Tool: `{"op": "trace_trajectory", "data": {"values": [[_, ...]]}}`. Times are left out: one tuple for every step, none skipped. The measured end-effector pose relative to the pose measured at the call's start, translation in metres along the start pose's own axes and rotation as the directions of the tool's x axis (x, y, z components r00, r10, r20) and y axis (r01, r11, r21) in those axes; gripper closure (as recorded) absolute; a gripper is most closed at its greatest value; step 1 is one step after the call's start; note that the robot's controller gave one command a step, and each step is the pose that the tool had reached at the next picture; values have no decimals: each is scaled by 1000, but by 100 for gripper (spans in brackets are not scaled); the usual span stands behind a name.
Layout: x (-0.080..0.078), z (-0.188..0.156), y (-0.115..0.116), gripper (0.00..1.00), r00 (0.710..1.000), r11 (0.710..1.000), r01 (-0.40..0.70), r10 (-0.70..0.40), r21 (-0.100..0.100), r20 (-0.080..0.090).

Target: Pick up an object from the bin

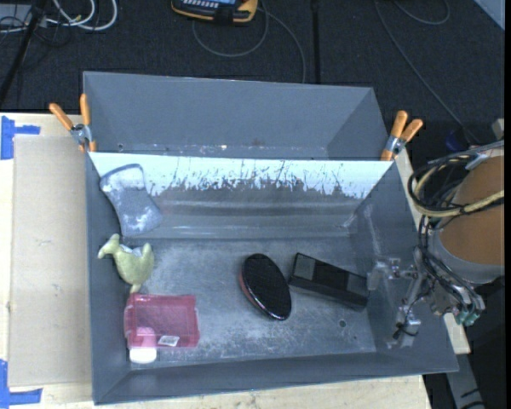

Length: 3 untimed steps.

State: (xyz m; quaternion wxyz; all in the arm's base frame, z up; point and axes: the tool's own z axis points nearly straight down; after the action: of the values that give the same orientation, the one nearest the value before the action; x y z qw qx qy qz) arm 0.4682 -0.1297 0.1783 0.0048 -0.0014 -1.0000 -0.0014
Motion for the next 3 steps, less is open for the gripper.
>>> {"op": "trace_trajectory", "data": {"values": [[-2,-4,0,0,1000,1000,4,-4,2,8],[-36,43,0,0,989,989,-151,151,1,9],[-47,54,-4,0,988,988,-156,156,1,4]]}}
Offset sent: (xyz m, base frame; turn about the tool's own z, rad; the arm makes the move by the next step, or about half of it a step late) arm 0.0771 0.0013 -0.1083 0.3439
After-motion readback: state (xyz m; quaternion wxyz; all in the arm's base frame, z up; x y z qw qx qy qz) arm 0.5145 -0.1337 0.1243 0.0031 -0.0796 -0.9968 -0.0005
